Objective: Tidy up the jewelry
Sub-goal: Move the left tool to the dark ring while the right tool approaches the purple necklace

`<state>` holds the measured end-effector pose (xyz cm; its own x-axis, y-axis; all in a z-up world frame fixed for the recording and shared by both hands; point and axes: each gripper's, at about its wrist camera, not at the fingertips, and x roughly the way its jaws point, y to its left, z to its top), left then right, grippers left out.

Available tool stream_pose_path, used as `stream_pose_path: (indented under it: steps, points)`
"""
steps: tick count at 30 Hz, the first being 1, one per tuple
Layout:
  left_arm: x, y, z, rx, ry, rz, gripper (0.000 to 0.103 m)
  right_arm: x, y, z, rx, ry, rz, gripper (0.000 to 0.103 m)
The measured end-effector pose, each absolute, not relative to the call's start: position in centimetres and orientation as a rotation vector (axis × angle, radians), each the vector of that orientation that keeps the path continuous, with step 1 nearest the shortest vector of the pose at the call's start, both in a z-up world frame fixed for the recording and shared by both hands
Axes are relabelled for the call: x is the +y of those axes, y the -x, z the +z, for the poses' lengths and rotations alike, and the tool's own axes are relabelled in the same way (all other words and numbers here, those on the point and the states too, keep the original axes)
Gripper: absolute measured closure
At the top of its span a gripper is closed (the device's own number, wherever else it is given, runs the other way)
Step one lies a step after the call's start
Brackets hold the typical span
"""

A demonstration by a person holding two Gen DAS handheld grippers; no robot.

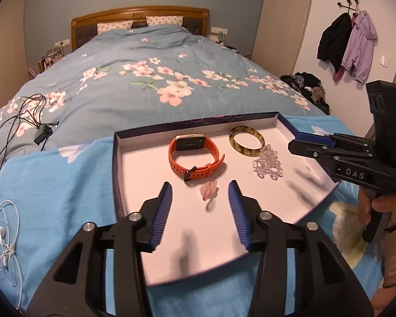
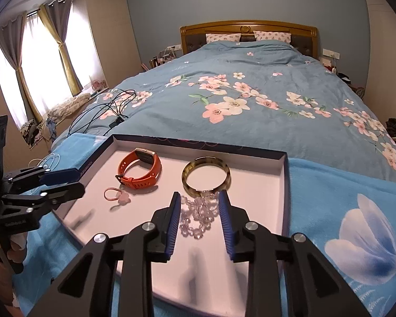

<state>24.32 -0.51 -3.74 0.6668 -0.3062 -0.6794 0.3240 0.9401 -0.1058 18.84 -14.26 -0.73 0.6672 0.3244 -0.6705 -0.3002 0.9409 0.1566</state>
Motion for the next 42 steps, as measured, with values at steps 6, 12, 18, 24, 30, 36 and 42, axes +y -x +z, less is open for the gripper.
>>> stream_pose_path:
  steps: [6, 12, 18, 24, 30, 36, 42]
  points:
    - [0.7, -20.7, -2.6, 0.708, -0.027, -0.362, 0.056, -14.7, -15.9, 0.6, 0.716, -0.007, 0.369, 0.069]
    - [1.3, -17.2, -2.6, 0.682, -0.035, -0.364, 0.053, -14.4, -12.1, 1.8, 0.680, 0.030, 0.424, 0.064]
    - [1.4, -14.5, -3.4, 0.690, -0.040, -0.376, 0.053, -14.2, -8.4, 0.8, 0.715, 0.076, 0.478, 0.064]
    - [1.0, -12.5, -4.6, 0.716, -0.054, -0.398, 0.053, -14.4, -6.5, -2.1, 0.822, 0.090, 0.483, 0.077]
    - [-0.1, -10.6, -5.7, 0.750, -0.118, -0.446, 0.053, -14.6, -5.4, -3.6, 0.862, 0.088, 0.472, 0.078]
    - [-0.9, -9.3, -6.7, 0.792, -0.174, -0.493, 0.054, -15.0, -5.5, -4.1, 0.872, 0.049, 0.466, 0.078]
    - [-1.6, -9.8, -8.0, 0.851, -0.183, -0.508, 0.061, -15.2, -5.3, -3.8, 0.866, 0.032, 0.469, 0.078]
